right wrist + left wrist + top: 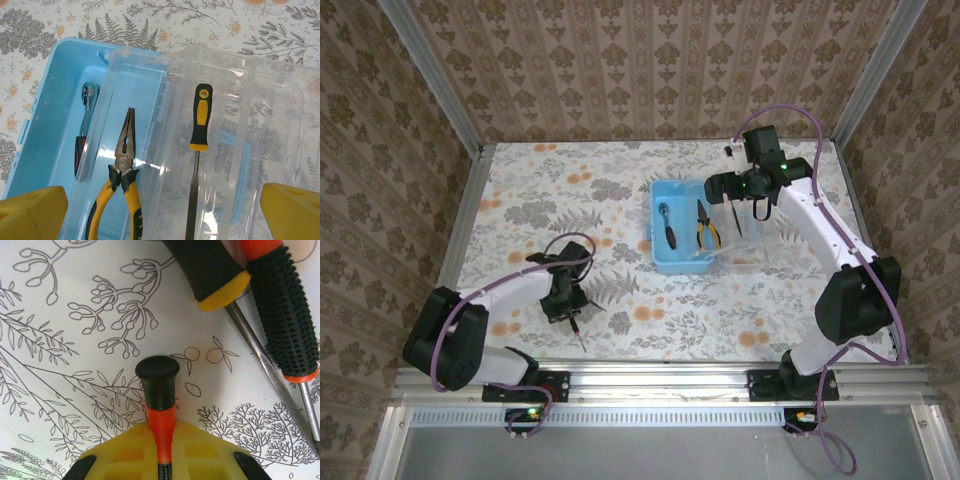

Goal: Pack the tool kit

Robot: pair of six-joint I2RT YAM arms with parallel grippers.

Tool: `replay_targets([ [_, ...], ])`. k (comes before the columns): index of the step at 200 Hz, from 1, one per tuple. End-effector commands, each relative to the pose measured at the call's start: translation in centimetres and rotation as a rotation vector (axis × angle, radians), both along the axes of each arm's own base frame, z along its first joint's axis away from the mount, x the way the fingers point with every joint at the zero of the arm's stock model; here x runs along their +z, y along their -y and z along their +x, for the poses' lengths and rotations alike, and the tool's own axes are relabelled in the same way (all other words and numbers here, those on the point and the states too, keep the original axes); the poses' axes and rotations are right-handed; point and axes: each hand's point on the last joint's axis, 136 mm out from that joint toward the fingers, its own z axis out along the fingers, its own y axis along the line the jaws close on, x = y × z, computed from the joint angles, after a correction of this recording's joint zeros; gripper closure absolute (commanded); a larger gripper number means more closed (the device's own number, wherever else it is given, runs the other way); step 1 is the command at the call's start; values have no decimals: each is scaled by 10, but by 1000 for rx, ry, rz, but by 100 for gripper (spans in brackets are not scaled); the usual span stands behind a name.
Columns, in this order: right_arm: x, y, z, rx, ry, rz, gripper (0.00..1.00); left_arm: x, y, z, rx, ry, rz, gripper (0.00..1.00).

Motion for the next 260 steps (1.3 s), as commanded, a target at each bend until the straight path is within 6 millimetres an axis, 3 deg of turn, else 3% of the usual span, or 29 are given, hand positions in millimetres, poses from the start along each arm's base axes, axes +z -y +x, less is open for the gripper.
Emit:
replay_targets([
  [1, -2, -5, -3, 27, -22, -1, 0, 10, 10, 33, -42, 132, 10, 100],
  [48, 1, -12, -5, 53, -21, 31, 0, 49, 14, 43, -103, 201, 29, 100],
  [92, 11, -30, -11, 120, -8, 126, 0, 111, 28, 73, -187, 331, 2, 100],
  [119, 23, -52, -15, 175, 21, 238, 0, 147, 68, 117, -317, 452, -102, 100],
  [149, 28, -91, -23, 267, 27, 314, 0, 178, 120, 172, -385, 578, -233, 100],
  [176, 38, -116, -28, 349, 79, 382, 2, 220, 159, 204, -423, 703, -365, 100],
  [202, 53, -135, -42, 438, 131, 491, 8, 241, 178, 217, -433, 739, -489, 100],
  [227, 50, -149, -52, 486, 133, 501, 14, 258, 192, 220, -426, 770, -631, 100],
  [260, 50, -164, -48, 507, 145, 517, 26, 272, 213, 214, -437, 774, -795, 100],
])
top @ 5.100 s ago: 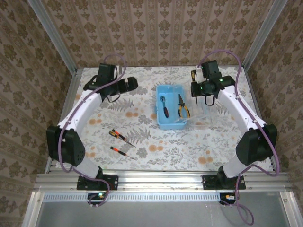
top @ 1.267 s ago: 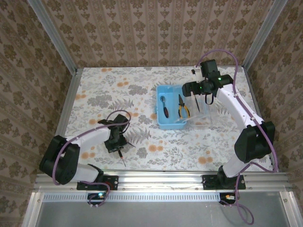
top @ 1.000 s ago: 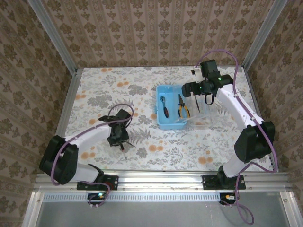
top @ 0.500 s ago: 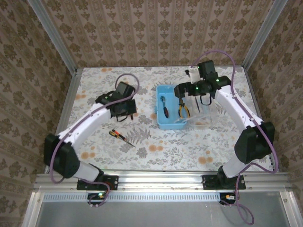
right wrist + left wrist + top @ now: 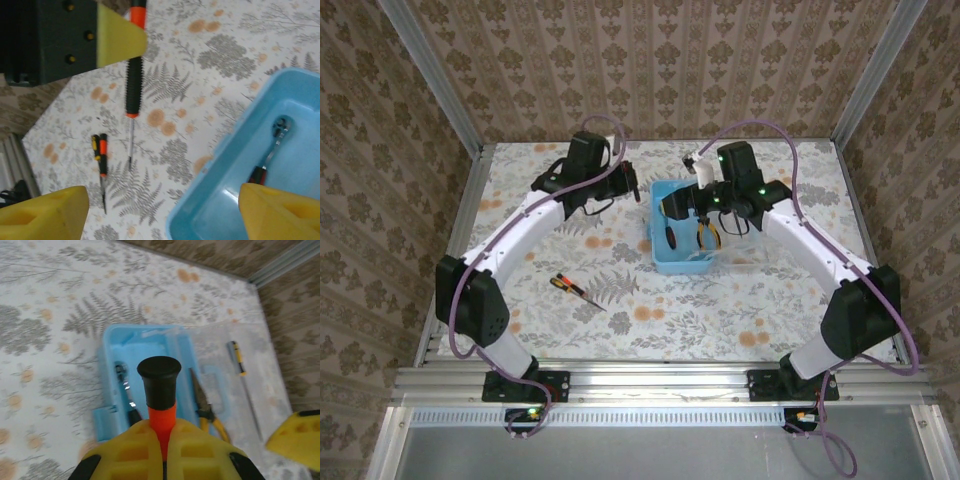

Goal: Pack the tool kit

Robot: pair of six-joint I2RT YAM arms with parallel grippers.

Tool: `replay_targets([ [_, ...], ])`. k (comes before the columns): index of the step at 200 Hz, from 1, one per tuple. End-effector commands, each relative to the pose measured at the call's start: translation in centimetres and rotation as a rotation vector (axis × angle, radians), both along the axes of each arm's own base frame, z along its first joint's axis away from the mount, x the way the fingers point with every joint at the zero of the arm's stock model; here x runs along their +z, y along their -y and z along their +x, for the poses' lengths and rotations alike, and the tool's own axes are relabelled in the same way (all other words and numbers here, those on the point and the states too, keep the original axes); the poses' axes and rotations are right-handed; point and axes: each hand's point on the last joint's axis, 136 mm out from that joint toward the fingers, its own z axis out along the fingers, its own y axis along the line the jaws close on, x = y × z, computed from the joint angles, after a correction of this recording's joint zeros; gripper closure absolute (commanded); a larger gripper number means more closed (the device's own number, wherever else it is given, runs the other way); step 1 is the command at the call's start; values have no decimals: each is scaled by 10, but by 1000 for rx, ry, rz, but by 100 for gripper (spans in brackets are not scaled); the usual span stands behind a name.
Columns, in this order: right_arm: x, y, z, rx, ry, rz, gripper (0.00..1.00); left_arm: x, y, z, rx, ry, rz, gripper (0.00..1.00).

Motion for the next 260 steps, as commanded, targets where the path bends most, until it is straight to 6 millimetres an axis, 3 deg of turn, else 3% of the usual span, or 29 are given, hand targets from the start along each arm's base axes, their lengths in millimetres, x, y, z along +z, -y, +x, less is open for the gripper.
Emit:
replay_targets([
  [1, 16, -17, -1, 45, 49, 64, 26, 25, 27, -6, -99, 13, -172, 100],
  [36, 15, -32, 8, 61, 39, 63, 38, 31, 37, -12, -130, 6, -248, 100],
  [92, 13, -38, 19, 49, 30, 52, 54, 38, 46, -25, -166, 5, -296, 100],
  [156, 18, -38, 23, 42, 41, 29, 97, 32, 44, -27, -175, -9, -297, 100],
  [182, 18, -37, 23, 39, 41, 21, 100, 34, 42, -25, -173, -6, -299, 100],
  [203, 20, -36, 22, 39, 45, 15, 100, 34, 39, -22, -168, 0, -293, 81],
  [220, 21, -34, 20, 36, 47, 5, 100, 31, 31, -18, -154, 3, -265, 53],
  [239, 21, -27, 19, 23, 47, -23, 100, 26, 13, -12, -106, 11, -210, 28],
  [260, 16, -13, 20, -5, 38, -68, 100, 24, -16, -6, -38, 25, -149, 7],
])
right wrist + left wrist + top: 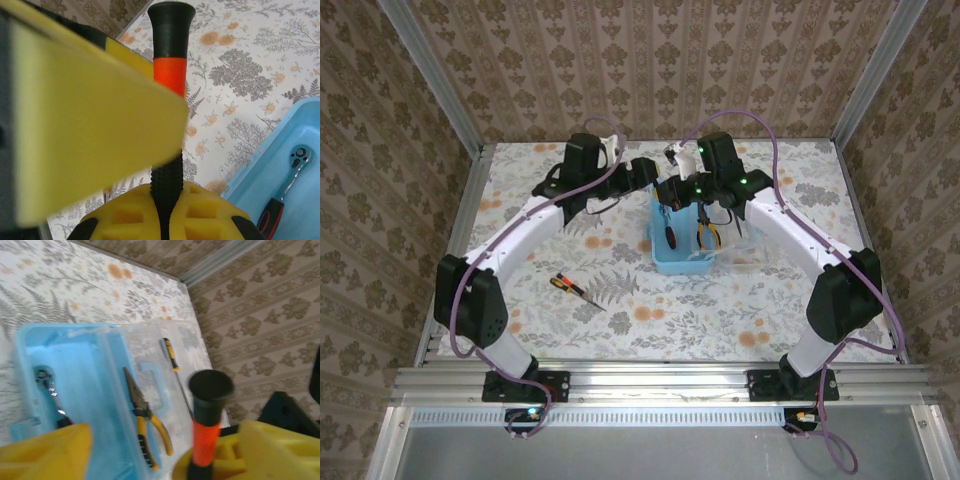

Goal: Pack the tool kit

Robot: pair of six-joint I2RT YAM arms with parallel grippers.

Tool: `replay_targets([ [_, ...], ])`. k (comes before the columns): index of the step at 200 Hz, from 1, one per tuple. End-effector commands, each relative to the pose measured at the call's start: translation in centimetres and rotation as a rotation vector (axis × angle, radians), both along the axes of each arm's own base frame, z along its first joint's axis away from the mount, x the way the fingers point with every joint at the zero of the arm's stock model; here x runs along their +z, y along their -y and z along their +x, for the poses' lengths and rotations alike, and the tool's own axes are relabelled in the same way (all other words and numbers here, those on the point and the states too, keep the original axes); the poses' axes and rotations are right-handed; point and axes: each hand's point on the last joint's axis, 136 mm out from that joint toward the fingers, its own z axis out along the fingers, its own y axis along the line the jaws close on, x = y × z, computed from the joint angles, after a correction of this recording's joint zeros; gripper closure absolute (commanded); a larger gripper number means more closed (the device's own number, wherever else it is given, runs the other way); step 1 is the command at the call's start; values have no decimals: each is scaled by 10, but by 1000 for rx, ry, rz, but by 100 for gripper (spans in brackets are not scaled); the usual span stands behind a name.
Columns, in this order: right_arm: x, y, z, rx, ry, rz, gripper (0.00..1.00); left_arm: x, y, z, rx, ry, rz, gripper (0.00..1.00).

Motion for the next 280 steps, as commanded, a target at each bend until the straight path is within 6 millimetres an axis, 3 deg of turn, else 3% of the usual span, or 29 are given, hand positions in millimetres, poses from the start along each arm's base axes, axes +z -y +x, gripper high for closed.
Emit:
replay_targets([
  [1, 12, 16, -1, -27, 31, -53, 100, 10, -35, 1, 74, 35, 65, 6],
  [5, 12, 19, -1, -31, 31, -58, 100, 10, -38, 0, 78, 37, 73, 4],
  [9, 12, 23, -1, -37, 32, -62, 100, 10, -52, 7, 114, 36, 78, 0],
  [30, 11, 50, 4, -101, 29, -99, 100, 2, -88, 8, 199, 21, 156, 0],
  [68, -7, 145, 17, -363, -58, -311, 100, -31, -158, -9, 360, -19, 511, 0],
  [93, -29, 206, 18, -518, -114, -502, 100, -52, -179, -24, 391, -69, 553, 0],
  [118, -55, 244, 12, -589, -156, -680, 100, -76, -191, -40, 401, -129, 577, 0],
  [156, -80, 263, 13, -608, -206, -759, 100, -102, -198, -56, 392, -202, 593, 0],
  [226, -111, 266, 17, -598, -274, -785, 100, -106, -196, -56, 383, -209, 586, 0],
  [280, -120, 260, 17, -584, -295, -757, 80, -114, -199, -58, 372, -228, 616, 0],
])
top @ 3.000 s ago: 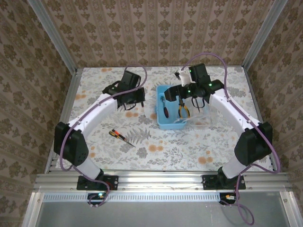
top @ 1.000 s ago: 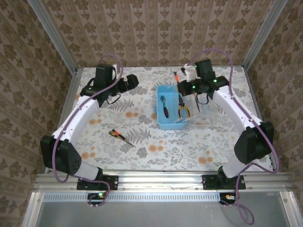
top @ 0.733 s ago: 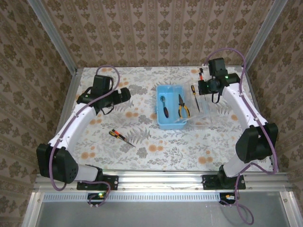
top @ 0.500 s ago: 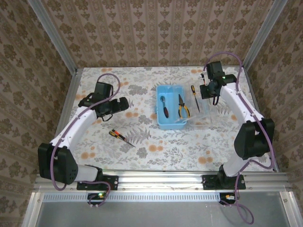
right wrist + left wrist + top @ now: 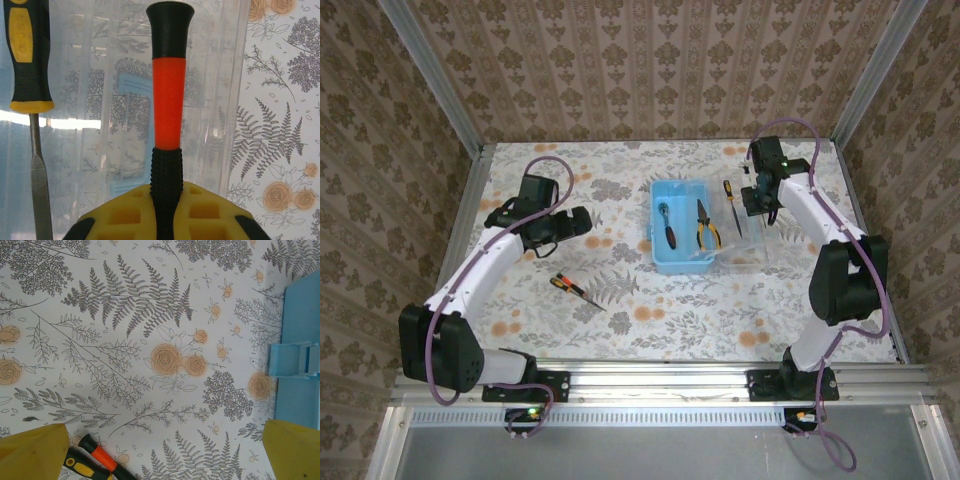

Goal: Pack the tool kit

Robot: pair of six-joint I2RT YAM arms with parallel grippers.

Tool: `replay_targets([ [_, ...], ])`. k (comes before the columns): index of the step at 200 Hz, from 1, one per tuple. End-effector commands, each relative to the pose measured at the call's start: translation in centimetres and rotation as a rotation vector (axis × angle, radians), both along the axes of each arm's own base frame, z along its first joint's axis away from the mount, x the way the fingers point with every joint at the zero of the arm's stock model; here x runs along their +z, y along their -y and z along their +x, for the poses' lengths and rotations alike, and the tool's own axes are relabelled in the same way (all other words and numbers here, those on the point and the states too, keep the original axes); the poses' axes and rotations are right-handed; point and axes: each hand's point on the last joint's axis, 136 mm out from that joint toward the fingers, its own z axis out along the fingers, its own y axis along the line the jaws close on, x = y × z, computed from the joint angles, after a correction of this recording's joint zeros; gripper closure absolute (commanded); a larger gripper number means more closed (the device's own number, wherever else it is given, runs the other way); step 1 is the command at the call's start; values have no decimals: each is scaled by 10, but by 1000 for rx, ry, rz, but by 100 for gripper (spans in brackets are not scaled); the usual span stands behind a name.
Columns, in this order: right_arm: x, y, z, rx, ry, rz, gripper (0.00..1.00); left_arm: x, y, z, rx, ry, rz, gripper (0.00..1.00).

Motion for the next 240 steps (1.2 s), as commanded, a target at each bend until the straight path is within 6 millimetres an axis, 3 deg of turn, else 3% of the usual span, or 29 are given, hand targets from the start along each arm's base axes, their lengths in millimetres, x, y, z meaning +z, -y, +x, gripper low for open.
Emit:
replay_targets([
  [1, -10, 1, -3, 0, -28, 2, 80, -5, -6, -2, -8, -17, 27, 0],
  [29, -1, -1, -3, 4, -4, 10, 71, -3, -12, -2, -6, -22, 73, 0],
  [66, 14, 1, -5, 3, 24, 7, 70, -2, -14, 0, -10, -26, 92, 0],
  [98, 36, -3, -8, 14, 70, 24, 65, -19, -11, 0, -12, -67, 85, 0],
  [108, 45, -7, -9, 31, 94, 27, 56, -27, -12, 0, -13, -89, 94, 1],
  [114, 51, -10, -10, 43, 107, 29, 45, -33, -14, 0, -14, -109, 106, 3],
  [120, 55, -14, -12, 58, 119, 27, 30, -39, -15, 0, -17, -129, 121, 5],
  [125, 61, -18, -13, 73, 133, 29, 5, -44, -17, -1, -16, -149, 134, 6],
  [128, 63, -20, -14, 80, 137, 29, 1, -47, -17, -2, -18, -159, 141, 7],
  [180, 92, -50, -26, 166, 219, 72, 0, -71, -22, -30, -33, -279, 158, 26],
  [240, 83, -64, -22, 193, 212, 109, 0, -105, -21, -69, -30, -382, 142, 32],
])
